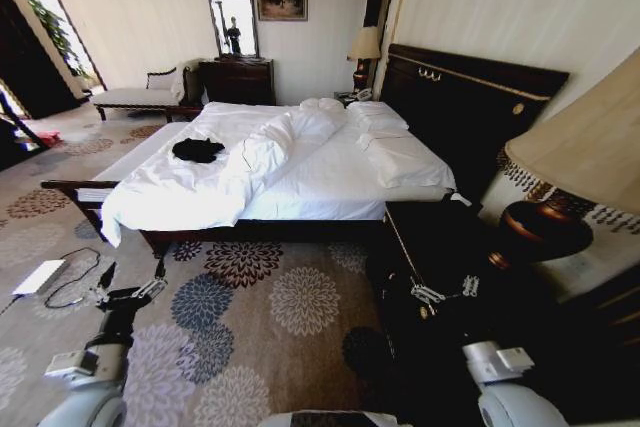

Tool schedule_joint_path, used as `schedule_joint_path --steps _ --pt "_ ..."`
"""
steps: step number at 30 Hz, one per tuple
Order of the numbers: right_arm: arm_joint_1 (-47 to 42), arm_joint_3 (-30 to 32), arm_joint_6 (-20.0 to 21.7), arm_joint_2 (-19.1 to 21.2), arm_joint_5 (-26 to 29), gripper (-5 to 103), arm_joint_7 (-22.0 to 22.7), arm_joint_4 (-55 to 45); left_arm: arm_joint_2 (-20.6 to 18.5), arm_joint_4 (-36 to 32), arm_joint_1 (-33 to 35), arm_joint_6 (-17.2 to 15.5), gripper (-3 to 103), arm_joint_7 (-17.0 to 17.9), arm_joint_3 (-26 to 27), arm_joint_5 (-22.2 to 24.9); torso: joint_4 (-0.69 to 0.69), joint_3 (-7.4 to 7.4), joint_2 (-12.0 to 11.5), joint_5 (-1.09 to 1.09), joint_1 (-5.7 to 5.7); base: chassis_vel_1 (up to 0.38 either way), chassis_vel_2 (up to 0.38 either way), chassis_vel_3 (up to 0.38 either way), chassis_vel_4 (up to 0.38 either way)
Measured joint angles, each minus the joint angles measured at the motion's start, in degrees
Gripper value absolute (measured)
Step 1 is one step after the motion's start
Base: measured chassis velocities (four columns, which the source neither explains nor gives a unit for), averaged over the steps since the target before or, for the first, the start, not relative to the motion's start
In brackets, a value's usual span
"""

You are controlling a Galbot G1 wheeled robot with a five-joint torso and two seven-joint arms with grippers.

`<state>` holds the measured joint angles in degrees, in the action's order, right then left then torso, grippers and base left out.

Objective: Fold the clothes on the bed.

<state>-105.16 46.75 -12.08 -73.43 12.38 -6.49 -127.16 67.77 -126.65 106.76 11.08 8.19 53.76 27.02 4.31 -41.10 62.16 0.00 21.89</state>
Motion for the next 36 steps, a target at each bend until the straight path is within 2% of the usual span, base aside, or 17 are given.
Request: schedule_joint_path --steps 30,36 --pt "-0.85 1.13 0.23 -0.39 -0.89 100 0.83 -1.8 0.83 -0.09 1.23 1.05 100 -0.25 0.04 -0.15 0.0 0.0 0.0 0.0 0.0 0.0 0.0 0.0 0.0" --pt "-1.05 1.29 0.23 -0.47 -1.03 100 0.83 -2.16 0.81 -0.22 1.59 1.34 100 -0.34 0.09 -0.15 0.0 0.0 0.0 0.01 0.0 0.12 0.098 -0.097 -0.111"
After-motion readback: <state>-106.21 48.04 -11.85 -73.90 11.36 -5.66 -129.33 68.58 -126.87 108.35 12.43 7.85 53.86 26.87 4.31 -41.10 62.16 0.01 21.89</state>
